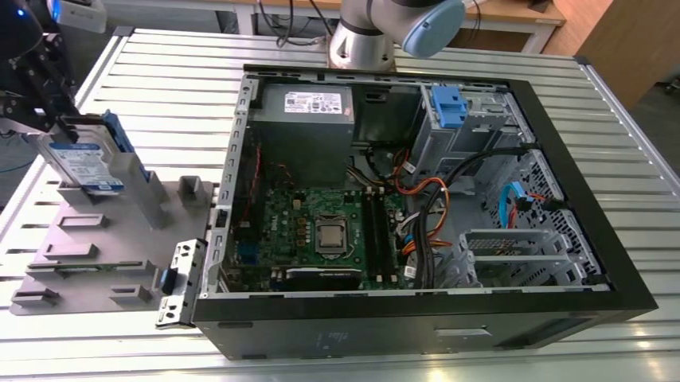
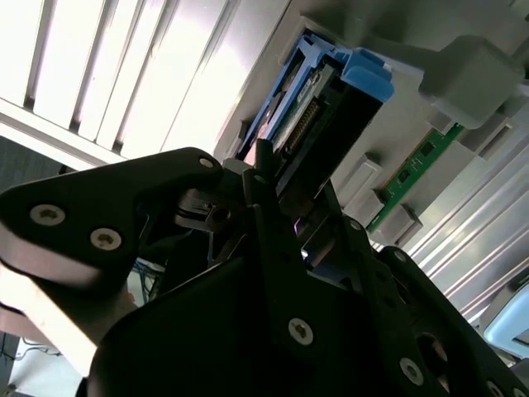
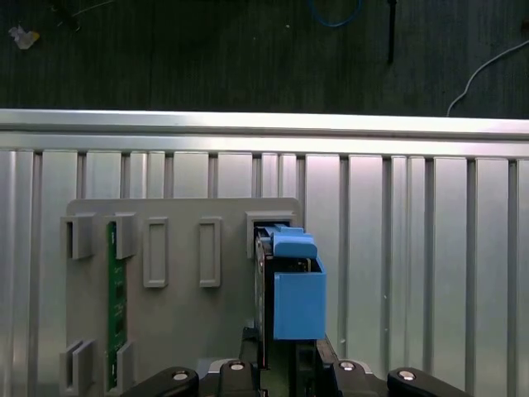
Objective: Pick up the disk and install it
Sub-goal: 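Pick up the disk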
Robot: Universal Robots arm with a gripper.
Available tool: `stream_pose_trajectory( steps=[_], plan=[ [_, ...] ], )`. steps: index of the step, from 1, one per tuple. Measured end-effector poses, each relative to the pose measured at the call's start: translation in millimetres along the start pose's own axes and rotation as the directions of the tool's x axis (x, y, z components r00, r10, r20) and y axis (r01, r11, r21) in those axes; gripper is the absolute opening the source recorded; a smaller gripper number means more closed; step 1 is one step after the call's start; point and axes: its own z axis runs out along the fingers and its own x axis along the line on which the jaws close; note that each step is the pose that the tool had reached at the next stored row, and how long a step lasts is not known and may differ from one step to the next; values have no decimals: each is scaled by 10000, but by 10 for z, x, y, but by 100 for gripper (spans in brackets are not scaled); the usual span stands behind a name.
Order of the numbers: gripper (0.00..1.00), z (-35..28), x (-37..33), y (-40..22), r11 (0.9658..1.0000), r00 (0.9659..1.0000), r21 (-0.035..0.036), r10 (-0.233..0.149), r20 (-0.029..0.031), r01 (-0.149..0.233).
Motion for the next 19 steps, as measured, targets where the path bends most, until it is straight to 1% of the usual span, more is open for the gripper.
stream_pose_trajectory(
  steps=[6,7,8,19],
  plan=[
    [35,-139,-4,0,10000,10000,1,0,1,0],
    [35,-184,-5,0,10000,10000,0,-1,0,1],
    [35,-198,-6,0,10000,10000,-1,0,0,0],
    [35,-202,-6,0,10000,10000,1,0,1,0]
  ],
)
